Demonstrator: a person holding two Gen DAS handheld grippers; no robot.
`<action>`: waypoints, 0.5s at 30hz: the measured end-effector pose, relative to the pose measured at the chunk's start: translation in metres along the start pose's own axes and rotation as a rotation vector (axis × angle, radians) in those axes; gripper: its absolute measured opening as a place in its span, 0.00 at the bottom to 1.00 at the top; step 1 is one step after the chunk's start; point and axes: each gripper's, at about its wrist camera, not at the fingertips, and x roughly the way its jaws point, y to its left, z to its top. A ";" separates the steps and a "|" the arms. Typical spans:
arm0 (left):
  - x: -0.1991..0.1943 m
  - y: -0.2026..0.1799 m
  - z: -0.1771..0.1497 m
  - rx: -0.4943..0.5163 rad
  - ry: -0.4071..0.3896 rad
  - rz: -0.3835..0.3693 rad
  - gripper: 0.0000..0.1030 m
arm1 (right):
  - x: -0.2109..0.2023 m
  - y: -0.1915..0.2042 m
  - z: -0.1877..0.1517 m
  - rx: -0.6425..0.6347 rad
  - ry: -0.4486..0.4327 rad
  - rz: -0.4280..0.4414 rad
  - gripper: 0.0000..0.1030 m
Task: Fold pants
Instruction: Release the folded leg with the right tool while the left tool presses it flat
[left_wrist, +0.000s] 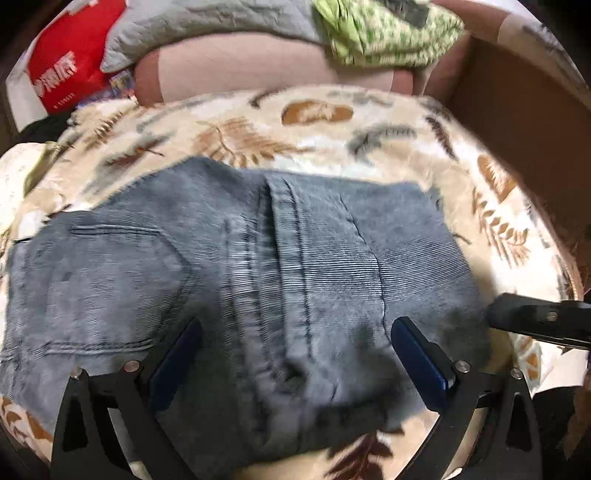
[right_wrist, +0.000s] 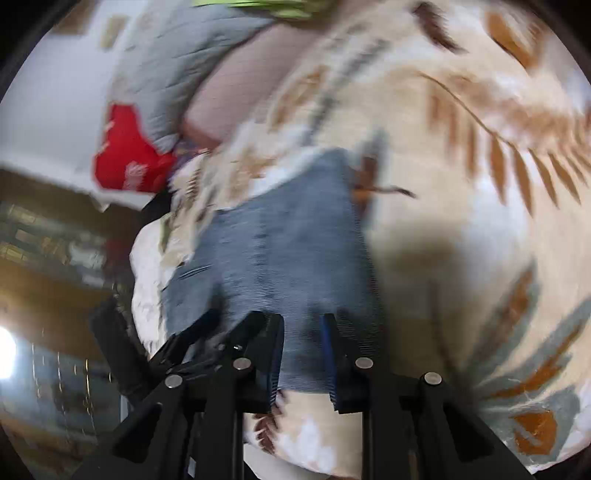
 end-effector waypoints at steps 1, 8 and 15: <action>-0.002 0.002 -0.003 -0.006 -0.003 0.003 0.99 | 0.006 -0.001 -0.002 -0.001 0.005 -0.011 0.25; -0.003 0.022 -0.008 -0.059 0.047 -0.035 0.99 | 0.007 0.000 0.006 -0.001 0.011 -0.068 0.29; -0.056 0.066 -0.014 -0.142 -0.073 0.040 0.99 | 0.029 0.037 0.052 -0.074 0.000 -0.019 0.30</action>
